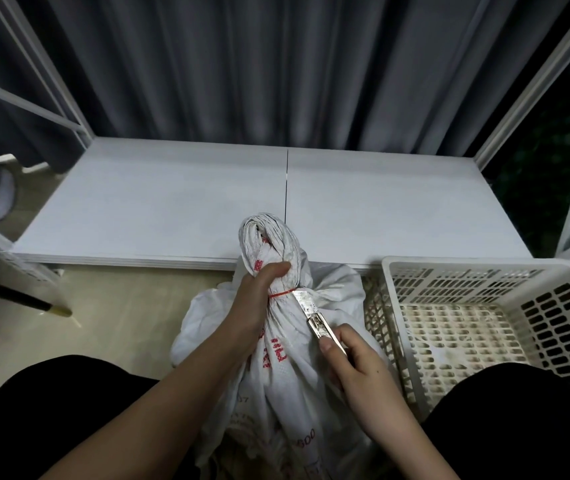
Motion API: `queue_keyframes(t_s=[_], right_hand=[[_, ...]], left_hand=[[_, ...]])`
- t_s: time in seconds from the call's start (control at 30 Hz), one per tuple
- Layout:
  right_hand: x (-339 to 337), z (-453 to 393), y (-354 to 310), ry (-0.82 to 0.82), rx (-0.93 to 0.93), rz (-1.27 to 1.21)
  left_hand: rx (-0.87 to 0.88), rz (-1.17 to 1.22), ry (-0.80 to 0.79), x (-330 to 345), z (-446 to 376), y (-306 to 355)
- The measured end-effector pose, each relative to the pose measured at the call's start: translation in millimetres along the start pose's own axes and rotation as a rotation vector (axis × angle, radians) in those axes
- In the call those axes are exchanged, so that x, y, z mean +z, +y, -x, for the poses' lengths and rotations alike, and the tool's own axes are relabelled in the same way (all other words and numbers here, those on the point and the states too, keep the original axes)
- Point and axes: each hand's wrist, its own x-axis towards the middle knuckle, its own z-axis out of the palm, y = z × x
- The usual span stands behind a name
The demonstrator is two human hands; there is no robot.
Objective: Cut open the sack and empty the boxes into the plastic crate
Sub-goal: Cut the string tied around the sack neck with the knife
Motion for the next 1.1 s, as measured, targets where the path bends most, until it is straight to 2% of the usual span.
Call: queue_keyframes(t_s=[0.1,0.17,0.23,0.37,0.47,0.67,0.87,1.0,1.1], right_hand=[[-0.1,0.2,-3.4,0.011,-0.03,0.077],[2.2,-0.7,-5.9,-0.035,0.004,0.006],[0.3,-2.5,-8.9,-0.106,0.073,-0.147],[-14.1,-1.2,-17.9,-0.37,0.34,-0.477],[-14.2,1.1,-14.6,-0.484,0.398,-0.681],[8.2,5.2,-3.3,-0.435,0.308,-0.763],[8.6,0.0,-1.2,-0.31,0.179,-0.503],[8.1,-0.6,1.2,-0.283,0.142,-0.419],[8.8,0.6,0.4,-0.324,0.177,-0.49]], left_hand=[[0.012,-0.005,-0.004,0.4,-0.4,-0.2],[0.031,-0.024,0.0,-0.7,-1.3,-0.2],[0.056,-0.036,0.008,-1.8,-2.5,-0.8],[0.067,-0.04,-0.013,-3.2,-2.4,-1.1],[0.088,-0.049,-0.063,-4.1,-2.0,0.4],[0.045,-0.045,-0.11,-6.2,1.4,0.7],[0.053,-0.321,-0.233,-11.1,5.1,10.6],[0.071,-0.326,-0.143,-11.6,5.1,9.5],[0.052,-0.26,-0.095,-10.1,4.4,6.8]])
